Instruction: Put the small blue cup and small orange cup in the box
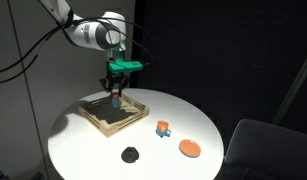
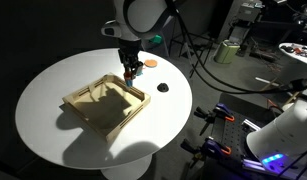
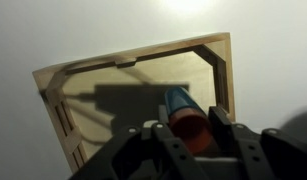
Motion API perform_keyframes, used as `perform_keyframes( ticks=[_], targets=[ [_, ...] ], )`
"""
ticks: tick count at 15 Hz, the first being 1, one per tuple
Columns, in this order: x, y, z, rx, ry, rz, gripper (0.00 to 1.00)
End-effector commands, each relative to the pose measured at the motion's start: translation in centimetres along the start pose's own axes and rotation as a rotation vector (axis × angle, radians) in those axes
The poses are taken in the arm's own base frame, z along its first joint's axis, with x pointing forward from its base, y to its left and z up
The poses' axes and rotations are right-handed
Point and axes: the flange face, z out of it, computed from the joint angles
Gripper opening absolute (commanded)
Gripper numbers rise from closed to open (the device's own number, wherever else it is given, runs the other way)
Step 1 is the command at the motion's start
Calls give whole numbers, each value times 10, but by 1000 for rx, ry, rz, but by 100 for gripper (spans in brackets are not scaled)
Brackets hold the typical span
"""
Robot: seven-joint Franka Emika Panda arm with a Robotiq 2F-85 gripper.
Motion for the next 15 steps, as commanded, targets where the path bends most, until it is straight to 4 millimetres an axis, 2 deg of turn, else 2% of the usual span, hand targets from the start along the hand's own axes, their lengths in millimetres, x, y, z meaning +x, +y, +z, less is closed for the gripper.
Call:
perform_keyframes(
  ticks=[1, 11, 15],
  targets=[
    [-1, 12, -3, -5, 25, 12, 20],
    [24, 34, 17, 24, 93, 31, 20],
    [28, 35, 39, 52, 105, 40, 20]
  ],
)
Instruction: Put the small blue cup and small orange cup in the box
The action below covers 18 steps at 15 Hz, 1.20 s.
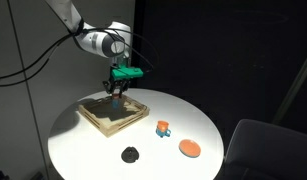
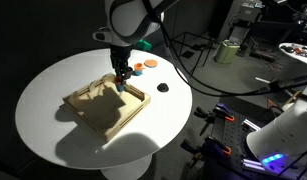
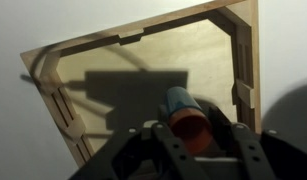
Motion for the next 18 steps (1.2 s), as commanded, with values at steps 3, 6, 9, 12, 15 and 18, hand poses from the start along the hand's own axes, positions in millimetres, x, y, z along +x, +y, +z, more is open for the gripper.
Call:
perform_keyframes(
  ticks=[3, 6, 9, 12, 15, 18],
  targets=[
    [3, 10, 29, 35, 27, -9, 20],
    [3, 12, 46, 54, 23, -10, 20],
    [2, 14, 59, 69, 18, -6, 20],
    [0, 17, 69, 80, 15, -2, 20],
    [0, 19, 75, 87, 13, 1, 20],
    [1, 20, 78, 90, 12, 2, 20]
  ],
)
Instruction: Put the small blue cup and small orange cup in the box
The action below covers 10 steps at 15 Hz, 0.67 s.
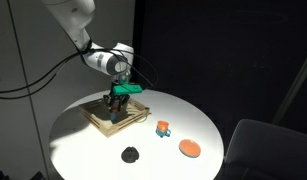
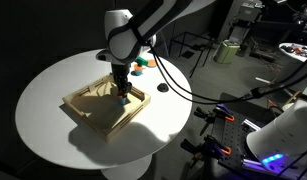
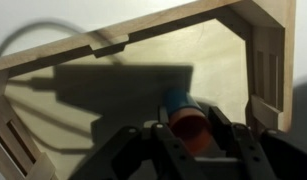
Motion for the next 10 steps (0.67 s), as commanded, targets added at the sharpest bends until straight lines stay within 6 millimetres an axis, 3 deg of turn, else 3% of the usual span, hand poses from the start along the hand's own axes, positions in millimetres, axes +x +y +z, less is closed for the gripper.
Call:
perform_keyframes(
  ticks=[1, 2, 4, 7, 10],
  targets=[
    [2, 9, -2, -1, 22, -18, 42],
    [3, 10, -2, -1, 21, -17, 70],
    [3, 10, -3, -3, 22, -17, 77],
    [4, 11, -5, -8, 23, -18, 99],
    [7, 9, -10, -11, 25, -16, 100]
  ],
)
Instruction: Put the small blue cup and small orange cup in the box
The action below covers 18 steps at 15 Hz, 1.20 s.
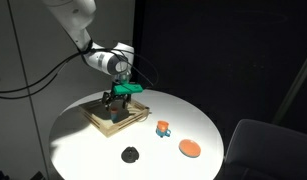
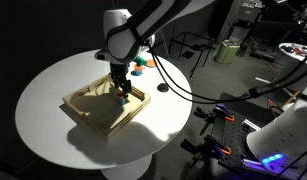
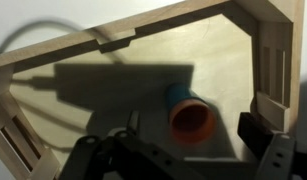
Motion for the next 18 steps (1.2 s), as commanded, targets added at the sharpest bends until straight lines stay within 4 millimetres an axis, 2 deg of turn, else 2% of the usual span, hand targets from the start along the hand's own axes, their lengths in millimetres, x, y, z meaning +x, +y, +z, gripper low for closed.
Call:
perform_keyframes(
  ticks=[1, 5, 9, 14, 18],
  targets=[
    [5, 4, -12, -6, 20, -16, 100],
    [13, -4, -29, -22, 33, -19, 100],
    [19, -13, -59, -57, 37, 25, 100],
    [14, -26, -100, -117, 13, 228, 100],
    [10, -37, -119, -122, -39, 409, 100]
  ],
)
